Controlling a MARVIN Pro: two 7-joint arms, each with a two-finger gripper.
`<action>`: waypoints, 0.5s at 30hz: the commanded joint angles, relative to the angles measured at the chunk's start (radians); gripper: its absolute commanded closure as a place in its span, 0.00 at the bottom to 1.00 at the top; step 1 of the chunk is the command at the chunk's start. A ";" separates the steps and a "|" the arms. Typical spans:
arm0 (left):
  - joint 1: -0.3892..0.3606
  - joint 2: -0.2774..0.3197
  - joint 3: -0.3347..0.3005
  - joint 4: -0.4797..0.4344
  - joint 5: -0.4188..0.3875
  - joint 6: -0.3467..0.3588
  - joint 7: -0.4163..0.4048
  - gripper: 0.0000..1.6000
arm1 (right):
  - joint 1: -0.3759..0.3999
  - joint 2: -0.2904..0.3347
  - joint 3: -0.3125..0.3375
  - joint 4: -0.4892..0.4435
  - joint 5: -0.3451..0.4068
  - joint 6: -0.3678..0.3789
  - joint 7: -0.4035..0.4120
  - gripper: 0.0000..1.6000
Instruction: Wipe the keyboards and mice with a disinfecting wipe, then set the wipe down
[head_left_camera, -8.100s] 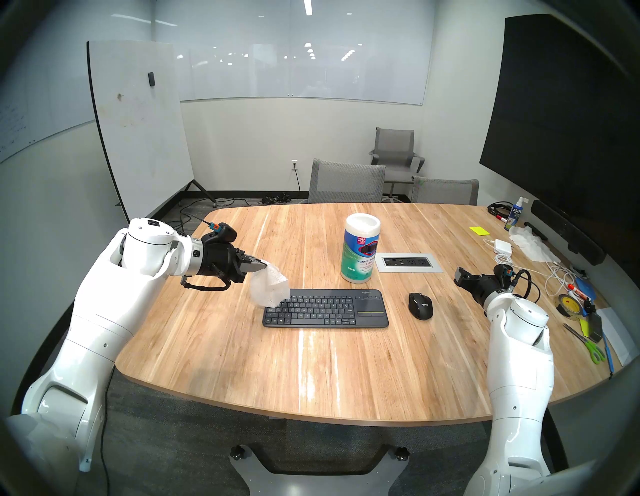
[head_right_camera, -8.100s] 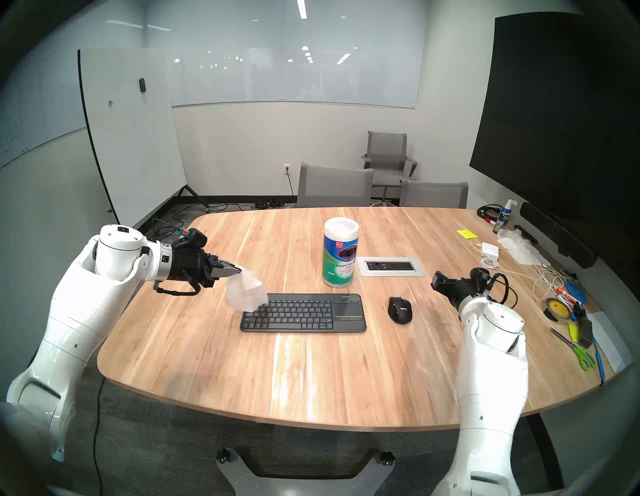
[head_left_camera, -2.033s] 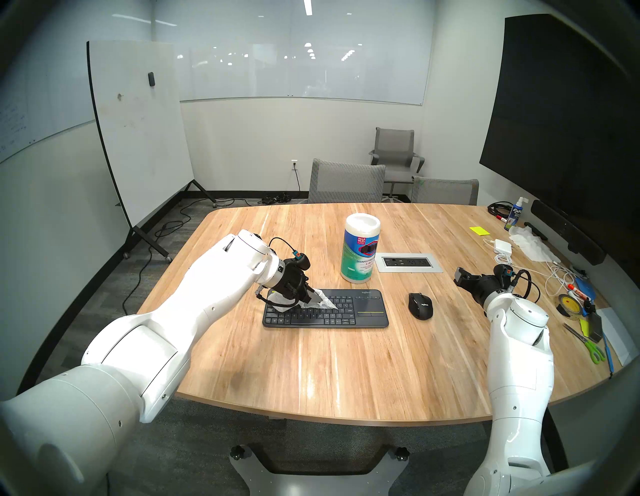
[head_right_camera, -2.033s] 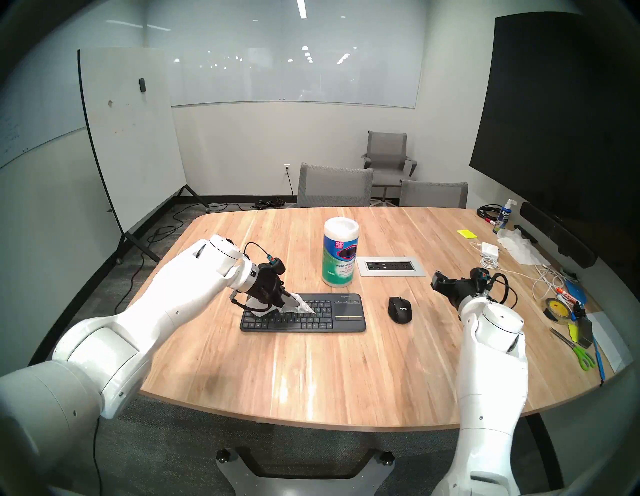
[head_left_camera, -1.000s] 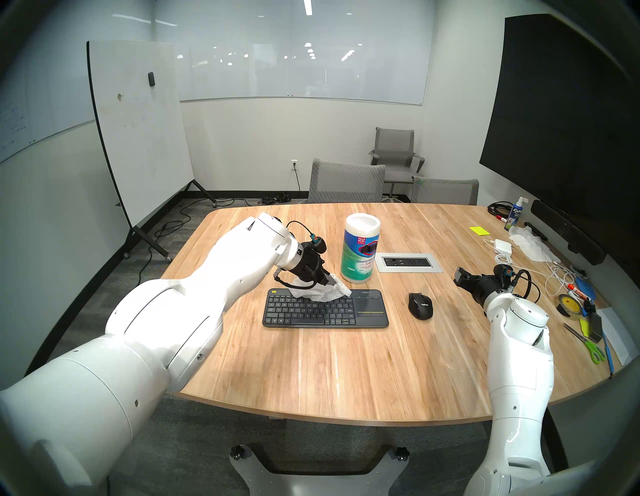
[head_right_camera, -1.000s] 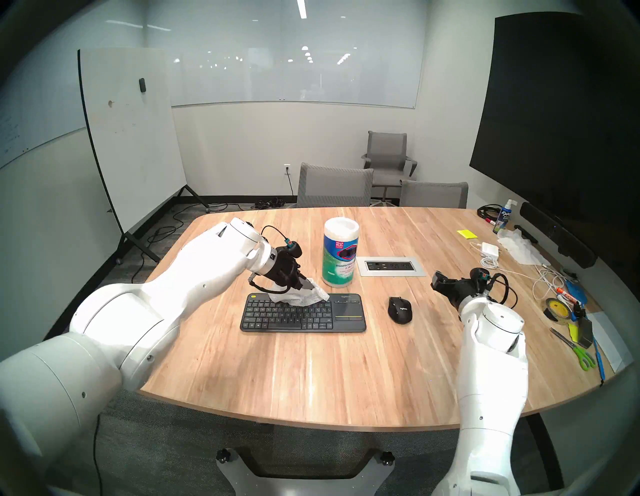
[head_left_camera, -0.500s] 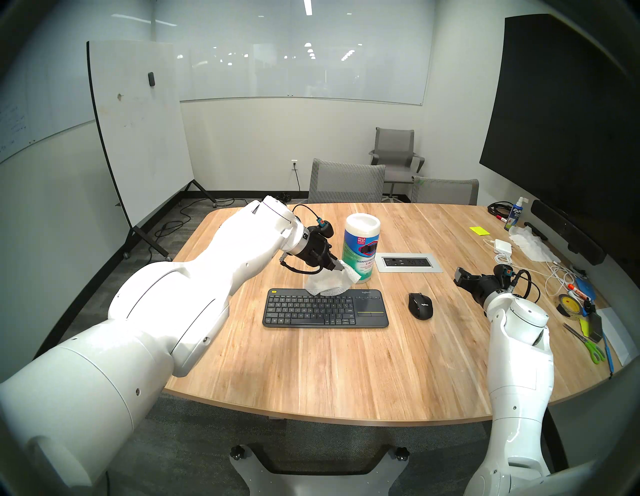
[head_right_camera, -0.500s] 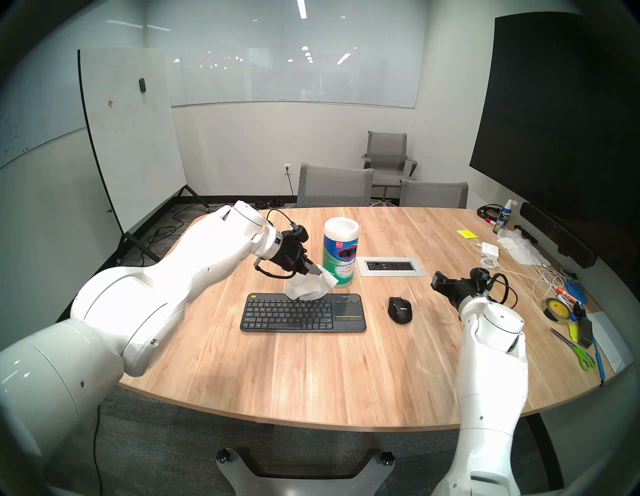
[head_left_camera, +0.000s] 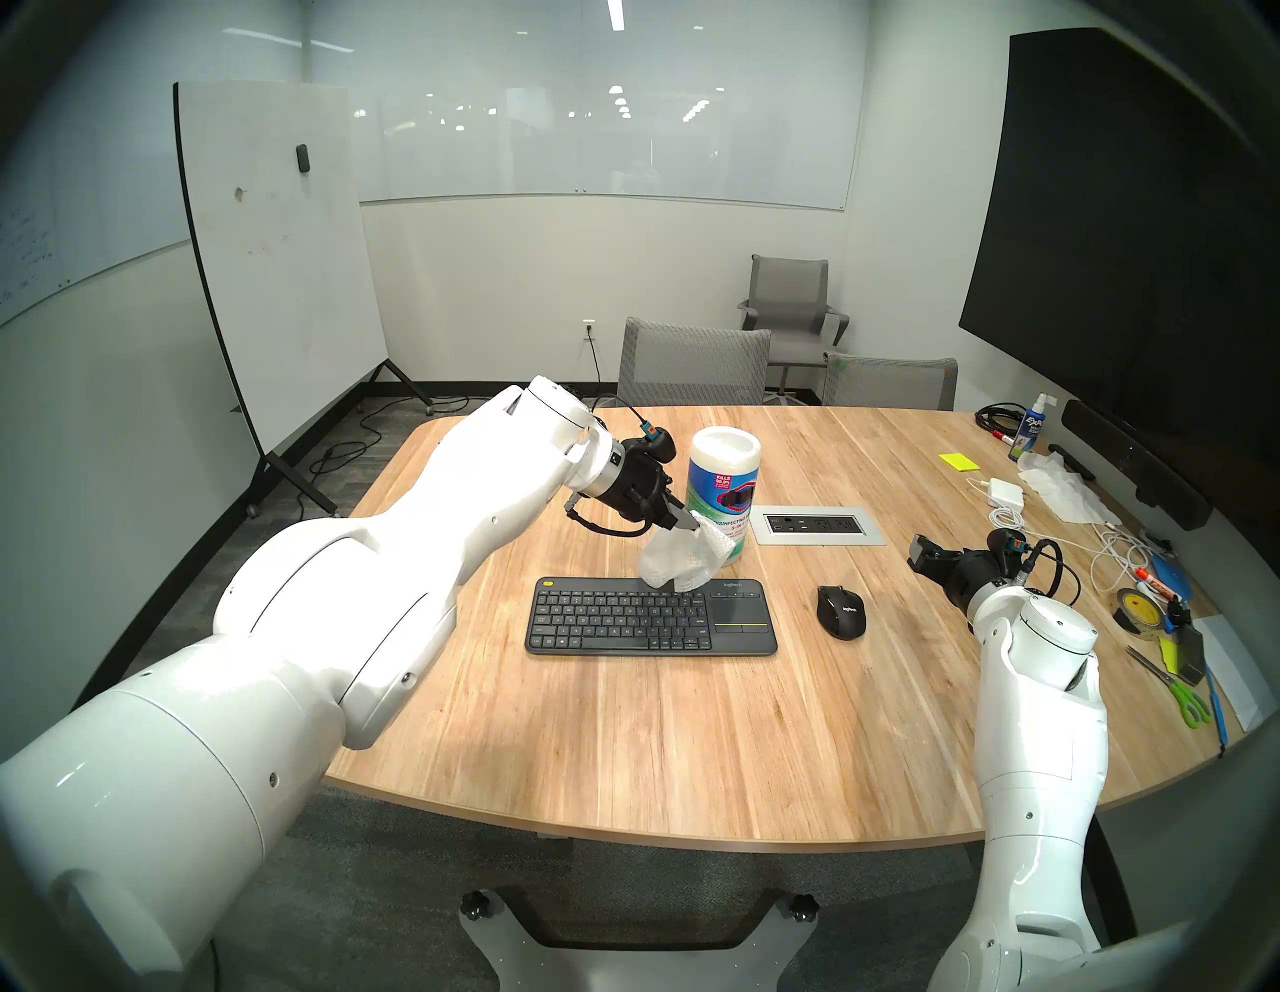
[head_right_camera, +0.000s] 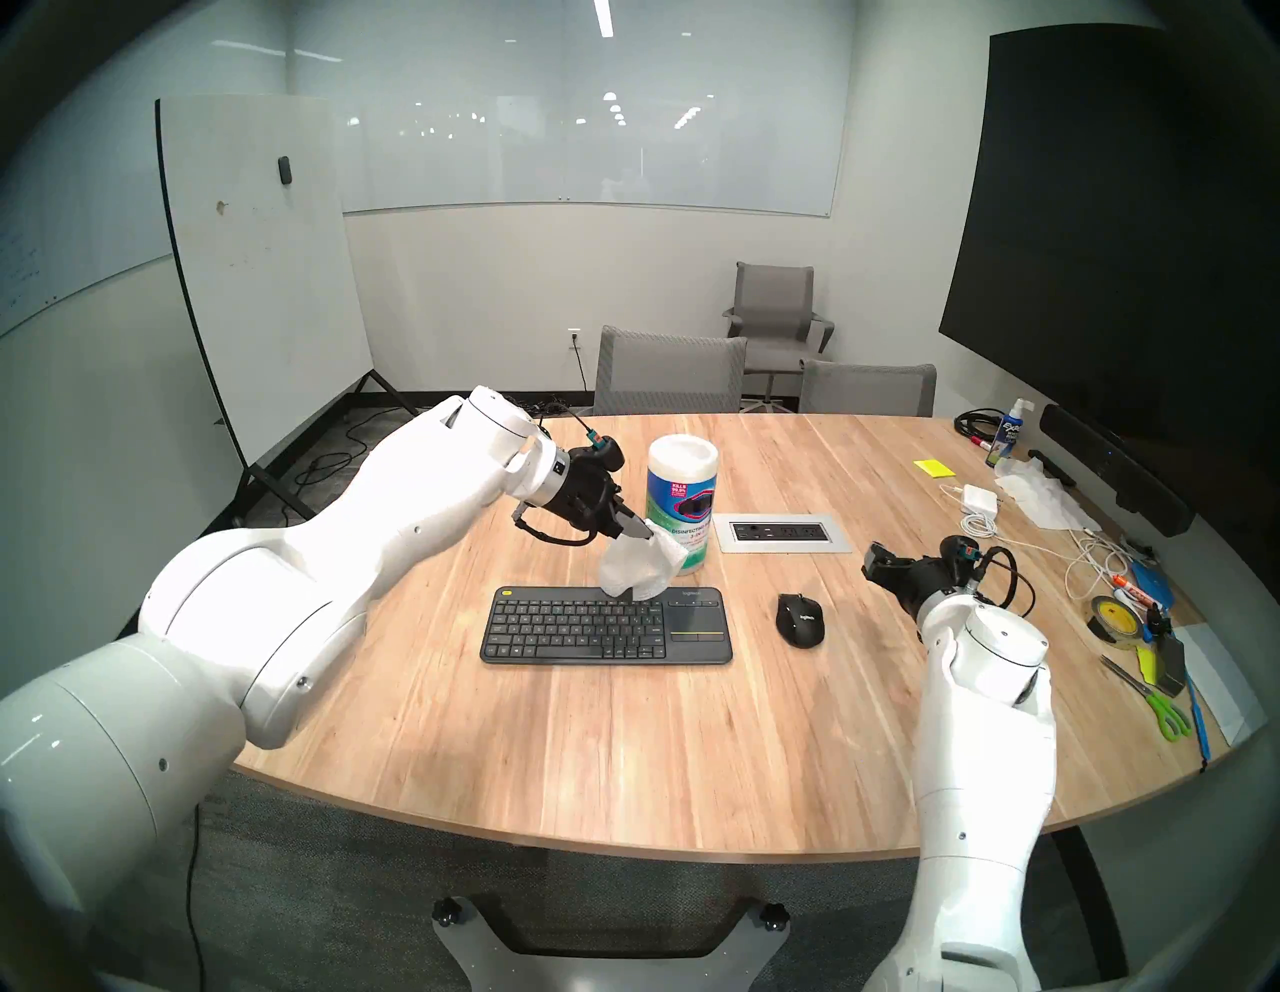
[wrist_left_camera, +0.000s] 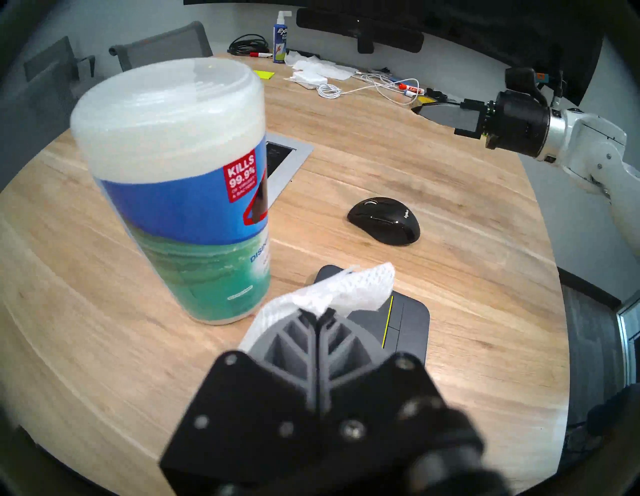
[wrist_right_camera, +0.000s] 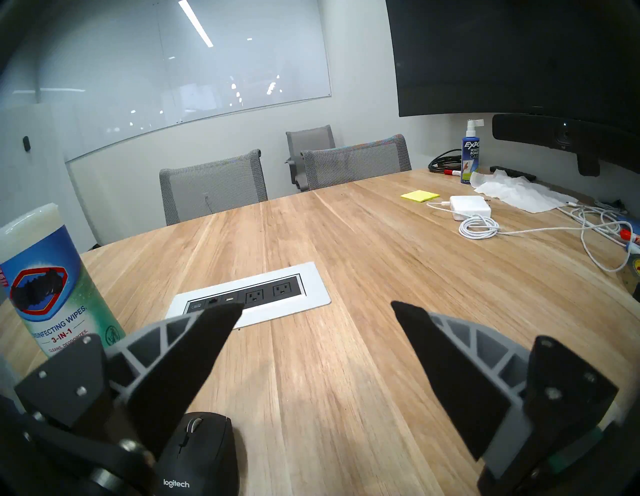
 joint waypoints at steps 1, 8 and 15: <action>-0.002 0.062 -0.013 -0.111 -0.007 0.060 -0.037 1.00 | 0.012 0.002 -0.001 -0.022 0.001 -0.003 -0.002 0.00; 0.063 0.101 -0.010 -0.203 -0.022 0.124 -0.107 1.00 | 0.012 0.002 -0.001 -0.022 0.001 -0.003 -0.001 0.00; 0.135 0.136 -0.005 -0.303 -0.029 0.190 -0.145 1.00 | 0.012 0.002 -0.001 -0.022 0.001 -0.003 -0.001 0.00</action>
